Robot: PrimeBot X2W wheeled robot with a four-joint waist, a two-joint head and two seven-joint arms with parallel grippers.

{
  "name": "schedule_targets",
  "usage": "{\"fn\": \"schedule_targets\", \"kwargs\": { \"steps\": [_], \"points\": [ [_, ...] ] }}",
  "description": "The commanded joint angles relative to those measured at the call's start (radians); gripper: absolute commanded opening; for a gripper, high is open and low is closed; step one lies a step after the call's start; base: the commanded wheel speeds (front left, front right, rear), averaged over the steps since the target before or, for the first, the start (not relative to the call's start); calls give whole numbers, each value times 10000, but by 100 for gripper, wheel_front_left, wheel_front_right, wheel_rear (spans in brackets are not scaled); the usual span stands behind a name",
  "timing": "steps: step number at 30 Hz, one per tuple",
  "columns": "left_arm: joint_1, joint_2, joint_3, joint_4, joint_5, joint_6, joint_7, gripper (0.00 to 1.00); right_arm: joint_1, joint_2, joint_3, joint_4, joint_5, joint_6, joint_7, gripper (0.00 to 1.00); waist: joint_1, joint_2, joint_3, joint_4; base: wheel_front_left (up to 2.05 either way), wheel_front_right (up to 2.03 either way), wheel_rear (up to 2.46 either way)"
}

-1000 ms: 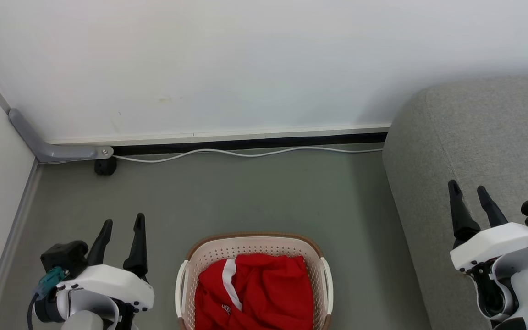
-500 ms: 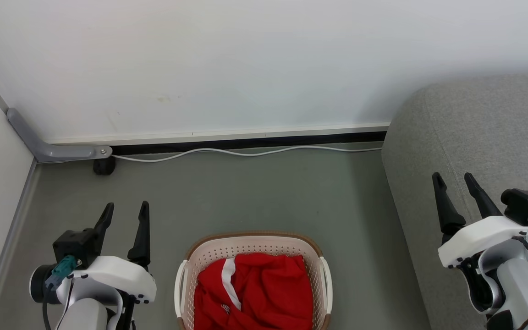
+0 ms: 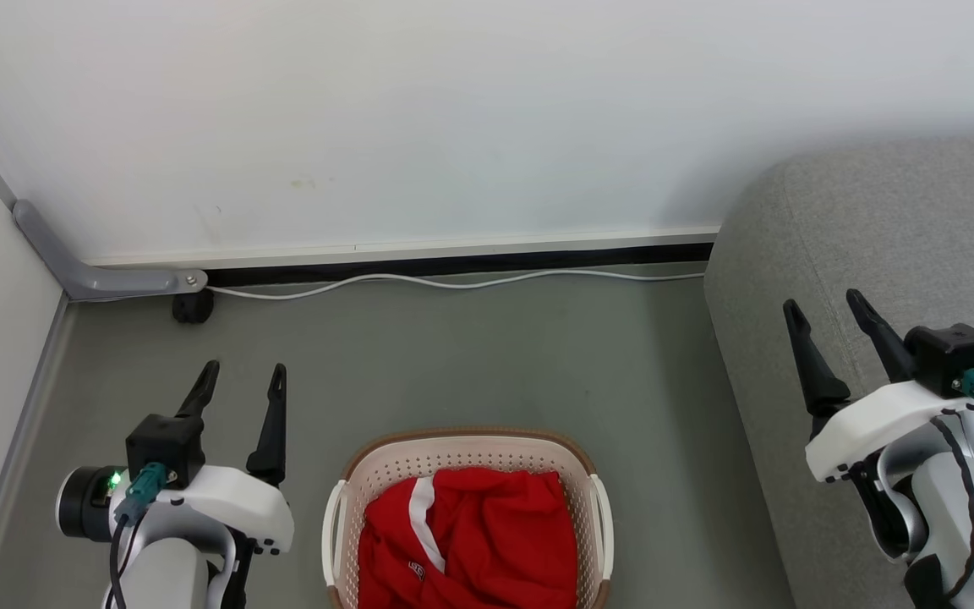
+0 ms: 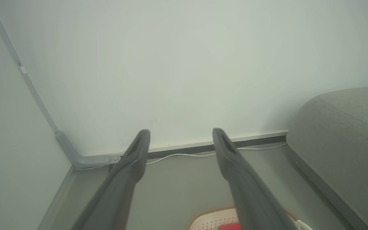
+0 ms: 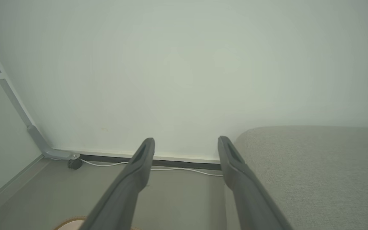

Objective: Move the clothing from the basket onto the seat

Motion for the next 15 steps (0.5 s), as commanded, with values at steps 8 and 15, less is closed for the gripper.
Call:
{"fn": "schedule_targets", "kwargs": {
  "steps": [8, 15],
  "points": [
    [-525, 101, 541, -74, -18, -58, -105, 100, -241, -91, -21, -100, -85, 42, -174, 100, 0, -1, -52, -8, 0, 0, 0],
    [-519, 24, 720, 40, -139, -115, -105, 100, -162, -22, -293, -156, -166, 42, -174, 100, 0, -1, -54, -30, 0, 0, 0]
  ]
}}
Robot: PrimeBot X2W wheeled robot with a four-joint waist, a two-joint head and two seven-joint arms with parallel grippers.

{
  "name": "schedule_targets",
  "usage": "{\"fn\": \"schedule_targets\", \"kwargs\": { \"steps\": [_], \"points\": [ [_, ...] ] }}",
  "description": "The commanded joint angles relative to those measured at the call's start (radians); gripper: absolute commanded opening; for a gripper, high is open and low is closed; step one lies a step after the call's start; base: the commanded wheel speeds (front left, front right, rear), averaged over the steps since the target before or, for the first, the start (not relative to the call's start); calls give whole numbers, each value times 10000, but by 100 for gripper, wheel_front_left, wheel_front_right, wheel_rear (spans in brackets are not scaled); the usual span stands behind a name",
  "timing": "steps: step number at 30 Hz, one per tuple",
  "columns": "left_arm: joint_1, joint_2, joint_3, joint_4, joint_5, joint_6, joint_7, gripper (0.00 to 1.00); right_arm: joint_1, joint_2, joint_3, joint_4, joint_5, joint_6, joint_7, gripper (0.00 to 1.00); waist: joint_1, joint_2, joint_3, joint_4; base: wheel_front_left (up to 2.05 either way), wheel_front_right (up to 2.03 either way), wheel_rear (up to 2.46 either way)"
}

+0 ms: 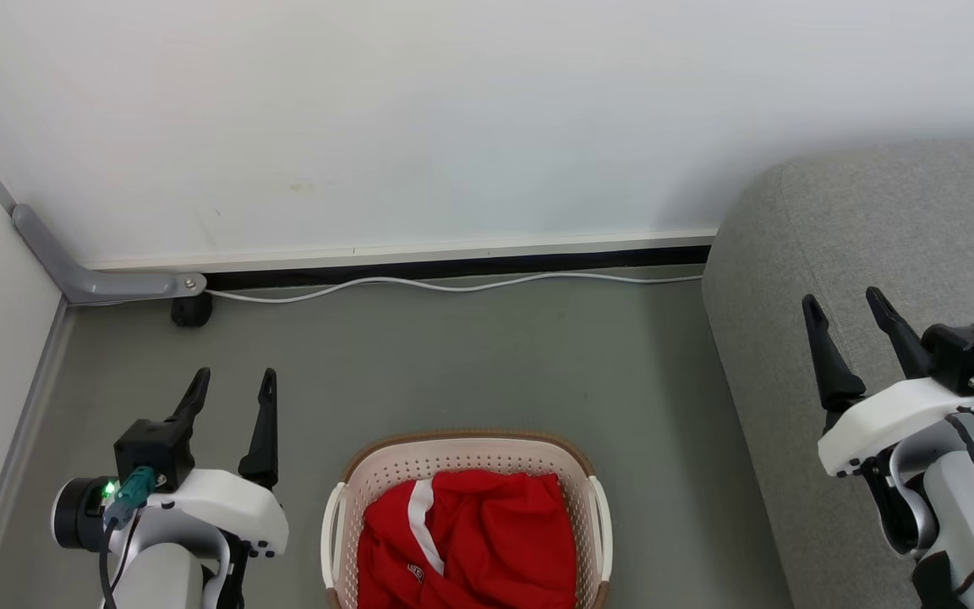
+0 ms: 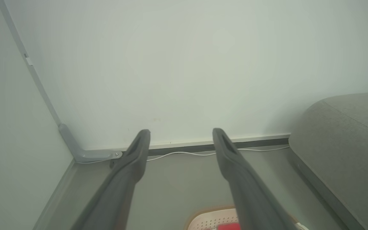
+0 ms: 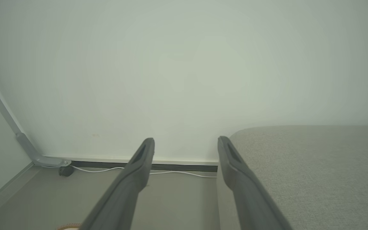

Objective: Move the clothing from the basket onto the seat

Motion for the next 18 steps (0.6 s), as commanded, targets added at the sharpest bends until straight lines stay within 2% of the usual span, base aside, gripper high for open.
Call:
{"fn": "schedule_targets", "kwargs": {
  "steps": [1, 7, 18],
  "points": [
    [-488, 160, 348, -192, -122, -96, -103, 100, -152, -32, 93, -269, -92, 42, -137, 100, 0, 0, 13, -1, 0, 0, 0],
    [-501, 109, 296, -179, -221, -204, -103, 100, -148, 17, -44, -378, -97, 42, -137, 100, 0, 0, 197, 3, 0, 0, 0],
    [-890, 62, -96, -250, -695, -132, -103, 100, -525, -57, -586, -1309, -258, 42, -137, 100, 0, 0, 1654, 18, 0, 0, 0]
  ]
}}
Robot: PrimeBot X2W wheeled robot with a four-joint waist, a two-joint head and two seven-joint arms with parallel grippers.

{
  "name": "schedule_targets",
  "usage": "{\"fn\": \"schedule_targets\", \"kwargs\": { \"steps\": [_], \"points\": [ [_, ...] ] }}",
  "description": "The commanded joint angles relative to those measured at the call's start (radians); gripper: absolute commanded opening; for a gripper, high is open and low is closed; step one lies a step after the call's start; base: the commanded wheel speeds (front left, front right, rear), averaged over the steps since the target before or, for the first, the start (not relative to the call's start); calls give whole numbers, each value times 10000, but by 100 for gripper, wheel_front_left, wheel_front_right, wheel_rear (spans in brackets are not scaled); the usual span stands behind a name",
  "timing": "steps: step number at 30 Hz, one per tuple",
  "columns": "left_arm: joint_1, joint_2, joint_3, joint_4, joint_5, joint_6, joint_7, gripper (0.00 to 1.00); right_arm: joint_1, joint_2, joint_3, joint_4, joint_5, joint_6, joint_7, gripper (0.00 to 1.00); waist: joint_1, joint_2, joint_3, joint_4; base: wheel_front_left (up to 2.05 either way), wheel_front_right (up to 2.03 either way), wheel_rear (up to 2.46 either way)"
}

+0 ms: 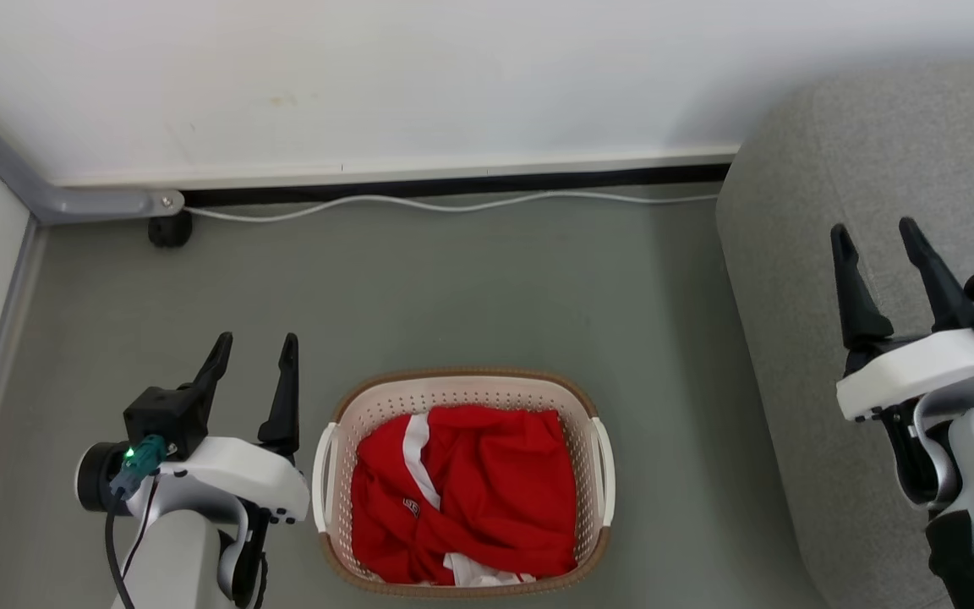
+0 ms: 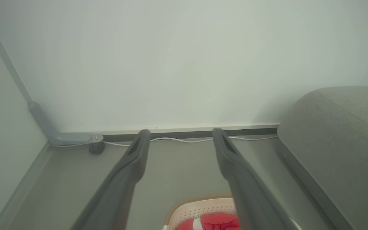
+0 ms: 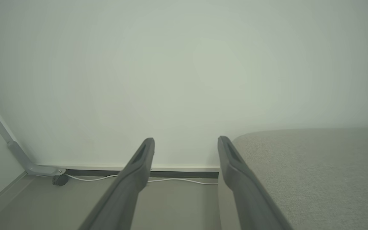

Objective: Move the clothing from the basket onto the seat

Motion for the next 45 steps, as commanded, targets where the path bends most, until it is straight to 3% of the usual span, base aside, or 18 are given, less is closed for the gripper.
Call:
{"fn": "schedule_targets", "kwargs": {
  "steps": [1, 14, 23, 39, 44, 45],
  "points": [
    [-428, 139, 200, -230, -136, 54, -103, 100, -285, -119, 85, -329, -81, 42, -136, 100, 0, 0, 467, -12, 0, 0, 0],
    [-1319, 136, -1633, -51, -1702, 829, -103, 100, -1215, -125, -188, -1617, -39, 42, -136, 100, 0, 0, 2949, -228, 0, 0, 0],
    [-2305, 136, -2924, 720, -2396, 1083, -103, 100, -2142, -223, -50, -2437, 58, 42, -136, 100, 0, 0, 4703, -509, 0, 0, 0],
    [-4517, 136, -5387, 3011, -4317, 849, -103, 100, -3074, -613, 322, -3417, 108, 42, -136, 100, 0, 0, 6674, -933, 0, 0, 0],
    [-5075, 135, -6421, 3689, -5283, 669, -103, 100, -3098, -700, 368, -3631, 114, 42, -136, 100, 0, 0, 6971, -1063, 0, 0, 0],
    [-5283, 135, -7079, 4030, -5566, 590, -103, 100, -3098, -744, 362, -3709, 111, 42, -136, 100, 0, 0, 7054, -1092, 0, 0, 0]
  ]
}}
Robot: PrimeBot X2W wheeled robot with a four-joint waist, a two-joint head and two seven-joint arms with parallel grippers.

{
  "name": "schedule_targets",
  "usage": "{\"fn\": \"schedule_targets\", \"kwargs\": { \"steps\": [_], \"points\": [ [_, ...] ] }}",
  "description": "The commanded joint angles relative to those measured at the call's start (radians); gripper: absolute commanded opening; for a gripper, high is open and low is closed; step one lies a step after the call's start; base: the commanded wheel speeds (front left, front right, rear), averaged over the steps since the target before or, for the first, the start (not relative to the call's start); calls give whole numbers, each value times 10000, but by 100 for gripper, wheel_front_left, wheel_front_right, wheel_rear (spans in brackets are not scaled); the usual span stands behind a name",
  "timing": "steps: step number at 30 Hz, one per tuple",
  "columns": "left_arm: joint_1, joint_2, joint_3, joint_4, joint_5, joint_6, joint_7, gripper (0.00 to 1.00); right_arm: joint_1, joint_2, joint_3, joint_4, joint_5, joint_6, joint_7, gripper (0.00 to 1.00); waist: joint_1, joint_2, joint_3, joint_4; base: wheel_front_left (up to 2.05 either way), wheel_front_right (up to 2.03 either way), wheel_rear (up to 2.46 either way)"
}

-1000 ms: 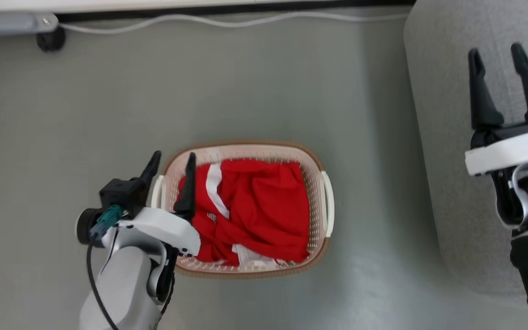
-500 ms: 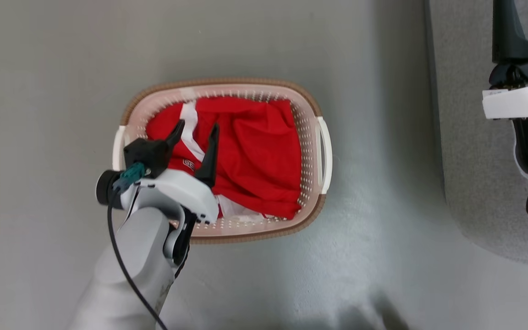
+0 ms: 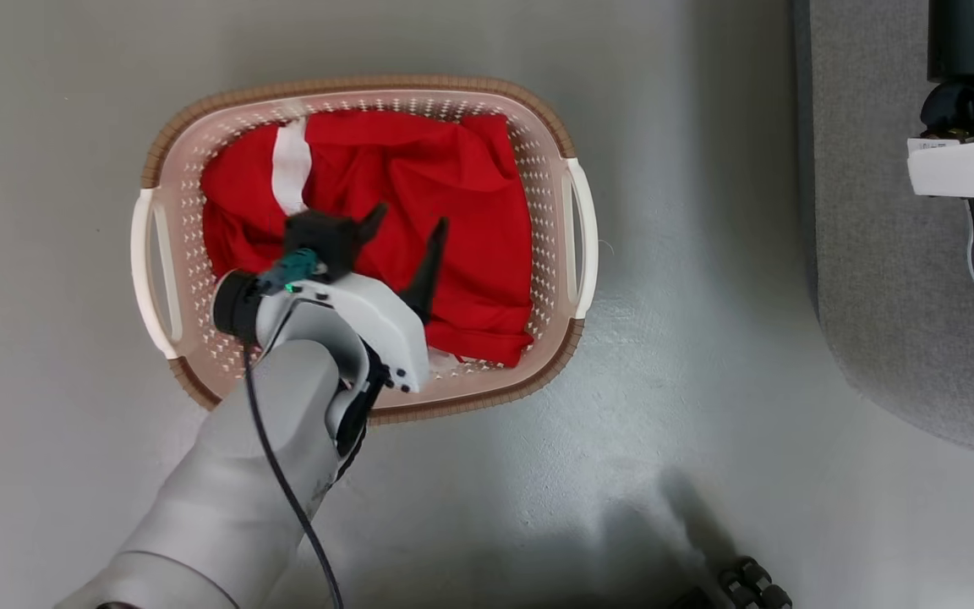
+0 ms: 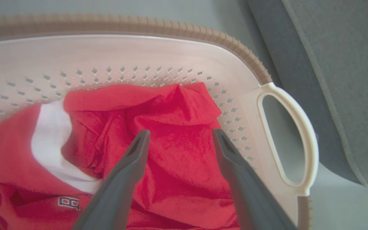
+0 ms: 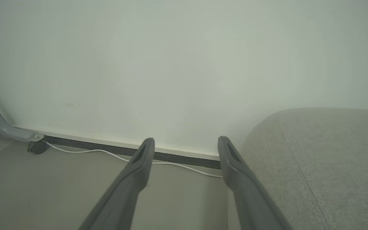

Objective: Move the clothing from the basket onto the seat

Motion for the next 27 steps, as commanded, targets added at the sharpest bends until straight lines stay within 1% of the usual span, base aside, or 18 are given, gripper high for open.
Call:
{"fn": "schedule_targets", "kwargs": {
  "steps": [1, 3, 5, 11, 17, 21, 27],
  "points": [
    [-82, 105, -222, 70, -97, -111, -59, 100, 138, -129, 87, -330, 59, 42, -103, 100, 0, 0, 81, -47, 0, 0, 0],
    [-275, 105, -880, 348, -420, -172, -12, 100, 135, -185, 101, -372, 32, 42, -103, 100, 0, 0, 127, -57, 0, 0, 0],
    [-476, 105, -1373, 543, -763, -127, 57, 100, 125, -218, 109, -412, 32, 42, -103, 100, 0, 0, 176, -70, 0, 0, 0],
    [-971, 105, -2316, 918, -1776, 257, 177, 100, 105, -257, 56, -525, 31, 42, -103, 100, 0, 0, 336, -73, 0, 0, 0],
    [-1467, 105, -2873, 1315, -2531, 805, 296, 100, 141, -277, -44, -675, 74, 42, -103, 100, 0, 0, 690, -96, 0, 0, 0],
    [-1879, 105, -3151, 1614, -2818, 1121, 330, 100, 165, -250, -93, -873, 104, 42, -103, 100, 0, 0, 1016, -176, 0, 0, 0],
    [-2397, 105, -3355, 2151, -3230, 1209, 507, 100, 123, -66, -31, -1340, 99, 42, -103, 100, 0, 0, 1373, -368, 0, 0, 0]
  ]
}}
